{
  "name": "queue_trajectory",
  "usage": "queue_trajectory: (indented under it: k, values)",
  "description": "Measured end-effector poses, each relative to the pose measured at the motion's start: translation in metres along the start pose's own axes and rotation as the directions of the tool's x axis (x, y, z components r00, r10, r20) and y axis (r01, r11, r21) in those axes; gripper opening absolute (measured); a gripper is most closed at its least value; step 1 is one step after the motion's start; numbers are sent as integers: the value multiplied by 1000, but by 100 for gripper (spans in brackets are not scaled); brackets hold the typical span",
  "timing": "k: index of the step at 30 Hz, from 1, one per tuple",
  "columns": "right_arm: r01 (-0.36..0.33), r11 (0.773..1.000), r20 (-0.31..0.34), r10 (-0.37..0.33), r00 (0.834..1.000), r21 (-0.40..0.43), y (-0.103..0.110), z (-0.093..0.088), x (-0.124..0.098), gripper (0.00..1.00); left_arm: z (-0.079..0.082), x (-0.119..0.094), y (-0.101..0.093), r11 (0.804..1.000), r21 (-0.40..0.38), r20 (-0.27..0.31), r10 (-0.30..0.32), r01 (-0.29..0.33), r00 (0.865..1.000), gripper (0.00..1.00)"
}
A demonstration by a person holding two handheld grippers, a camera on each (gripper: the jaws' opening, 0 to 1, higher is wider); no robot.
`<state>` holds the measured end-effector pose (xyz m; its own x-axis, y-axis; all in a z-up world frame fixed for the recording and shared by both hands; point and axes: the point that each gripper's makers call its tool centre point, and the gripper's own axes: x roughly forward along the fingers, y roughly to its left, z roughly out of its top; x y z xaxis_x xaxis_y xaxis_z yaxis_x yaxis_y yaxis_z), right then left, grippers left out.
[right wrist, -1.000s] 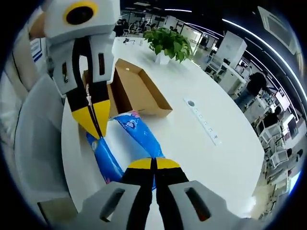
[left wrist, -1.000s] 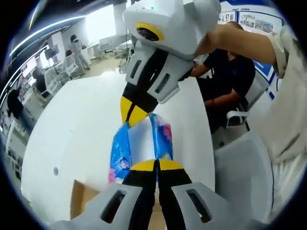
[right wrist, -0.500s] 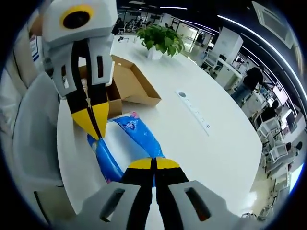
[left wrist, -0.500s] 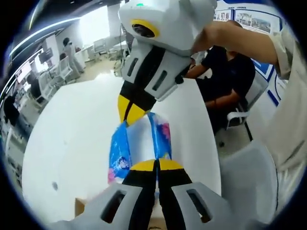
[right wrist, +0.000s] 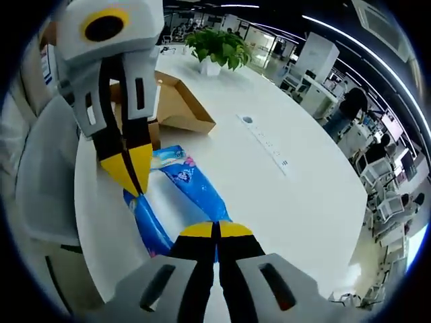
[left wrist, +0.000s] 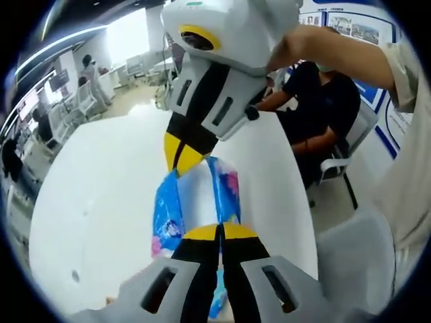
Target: Operate the shoe box by opening the lid, removing the specified soft item, and placing it in the target area until the item is outside and the box remains undamaged.
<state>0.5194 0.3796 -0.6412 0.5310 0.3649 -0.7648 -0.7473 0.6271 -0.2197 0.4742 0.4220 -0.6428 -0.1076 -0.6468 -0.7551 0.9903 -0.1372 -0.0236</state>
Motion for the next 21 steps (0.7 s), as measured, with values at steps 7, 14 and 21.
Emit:
queue_trajectory:
  k: [7,14,21]
  values:
    - [-3,1000,-15,3,1000,9,-11,-16,1,0,5,14,7,1000,3,-4,-12,12,1000,0]
    - [-5,1000,-29,5,1000,18,-22,-30,3,0,13,28,12,1000,2,-3,-30,30,1000,0]
    - [-1,1000,-35,1,999,19,-33,-39,3,0,19,39,15,999,14,-3,-48,48,999,0]
